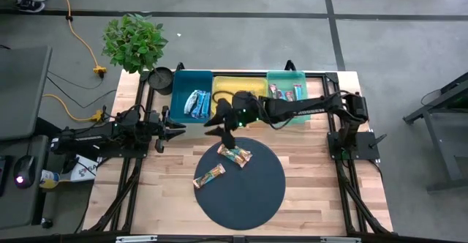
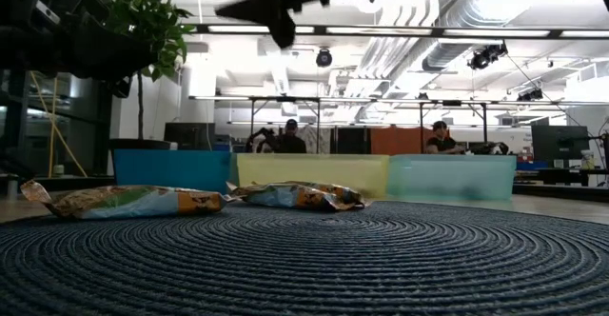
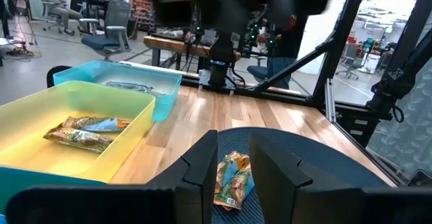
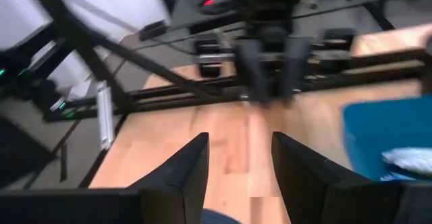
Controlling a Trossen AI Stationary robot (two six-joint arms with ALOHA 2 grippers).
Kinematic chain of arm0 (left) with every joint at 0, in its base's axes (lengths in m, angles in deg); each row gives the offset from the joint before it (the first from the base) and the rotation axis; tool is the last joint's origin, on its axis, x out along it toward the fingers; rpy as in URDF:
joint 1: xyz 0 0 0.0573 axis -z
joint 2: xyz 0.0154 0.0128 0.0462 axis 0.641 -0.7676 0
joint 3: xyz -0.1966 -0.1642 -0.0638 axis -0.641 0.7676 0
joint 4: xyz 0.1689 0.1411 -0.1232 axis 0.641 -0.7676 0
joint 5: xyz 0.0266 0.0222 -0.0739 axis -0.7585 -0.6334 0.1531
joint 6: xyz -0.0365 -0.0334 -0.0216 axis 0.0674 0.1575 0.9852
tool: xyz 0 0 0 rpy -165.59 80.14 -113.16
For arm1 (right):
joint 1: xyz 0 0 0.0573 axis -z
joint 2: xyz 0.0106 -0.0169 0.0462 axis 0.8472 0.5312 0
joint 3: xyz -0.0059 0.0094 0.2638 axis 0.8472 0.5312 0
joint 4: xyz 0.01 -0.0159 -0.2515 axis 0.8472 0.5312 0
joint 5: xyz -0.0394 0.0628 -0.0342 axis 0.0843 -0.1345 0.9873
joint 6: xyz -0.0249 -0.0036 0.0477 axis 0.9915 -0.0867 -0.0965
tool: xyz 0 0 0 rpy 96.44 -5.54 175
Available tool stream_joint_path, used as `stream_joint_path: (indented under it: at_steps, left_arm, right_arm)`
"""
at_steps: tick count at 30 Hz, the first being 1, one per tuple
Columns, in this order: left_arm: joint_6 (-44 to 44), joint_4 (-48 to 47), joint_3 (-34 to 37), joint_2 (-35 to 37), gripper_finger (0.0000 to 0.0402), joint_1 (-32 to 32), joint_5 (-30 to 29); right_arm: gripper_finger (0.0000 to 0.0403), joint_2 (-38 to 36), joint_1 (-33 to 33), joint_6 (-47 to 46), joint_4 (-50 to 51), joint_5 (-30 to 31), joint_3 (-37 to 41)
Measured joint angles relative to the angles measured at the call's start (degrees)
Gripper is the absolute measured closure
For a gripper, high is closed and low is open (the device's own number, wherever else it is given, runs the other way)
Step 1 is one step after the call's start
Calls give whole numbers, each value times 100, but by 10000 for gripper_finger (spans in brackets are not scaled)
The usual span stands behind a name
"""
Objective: Pick and place Granola Bars by type
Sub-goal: Put the yellow granola bar into the yellow bin
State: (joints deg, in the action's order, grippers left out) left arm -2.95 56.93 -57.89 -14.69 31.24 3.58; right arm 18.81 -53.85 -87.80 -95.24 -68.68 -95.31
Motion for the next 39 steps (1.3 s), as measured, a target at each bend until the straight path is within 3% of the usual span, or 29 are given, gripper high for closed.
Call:
stream_joint_path:
  at_steps: [6,12,22,39]
  left_arm:
    - [-1,-2,2,0,319,0,-7]
    - [0,-2,2,0,319,0,-9]
    - [0,-2,2,0,319,1,-11]
    - [0,-2,1,-1,319,2,-26]
  right_arm:
    - [257,0,-446,639,238,-18,-252]
    - [254,2,-867,1172,1139,158,-585]
    - [240,180,-1157,1289,2110,322,-1117]
    - [230,2398,-1190,1833,4616,223,-3844]
